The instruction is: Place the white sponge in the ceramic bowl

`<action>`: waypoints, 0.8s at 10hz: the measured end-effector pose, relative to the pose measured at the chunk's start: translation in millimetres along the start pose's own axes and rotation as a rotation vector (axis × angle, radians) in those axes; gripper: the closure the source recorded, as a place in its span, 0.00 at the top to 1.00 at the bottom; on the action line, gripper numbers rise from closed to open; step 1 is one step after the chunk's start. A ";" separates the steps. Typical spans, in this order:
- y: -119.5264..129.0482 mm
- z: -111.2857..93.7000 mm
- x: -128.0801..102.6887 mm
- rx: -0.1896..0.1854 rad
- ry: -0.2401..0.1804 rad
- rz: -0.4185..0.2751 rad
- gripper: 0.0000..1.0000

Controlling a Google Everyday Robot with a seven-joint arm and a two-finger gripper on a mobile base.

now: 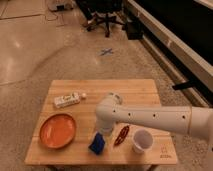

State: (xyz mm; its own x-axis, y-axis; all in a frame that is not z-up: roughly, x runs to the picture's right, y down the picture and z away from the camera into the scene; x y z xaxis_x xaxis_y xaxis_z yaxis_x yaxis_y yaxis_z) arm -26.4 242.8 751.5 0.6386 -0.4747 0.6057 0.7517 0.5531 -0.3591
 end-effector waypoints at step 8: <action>-9.5 31.8 -2.2 -0.007 -0.004 -0.086 0.65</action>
State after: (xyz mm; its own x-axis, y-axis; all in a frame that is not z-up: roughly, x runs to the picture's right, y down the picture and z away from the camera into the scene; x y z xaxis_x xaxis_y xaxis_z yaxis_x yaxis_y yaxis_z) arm -40.2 260.4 776.1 0.5710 -0.5172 0.6375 0.8049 0.5055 -0.3108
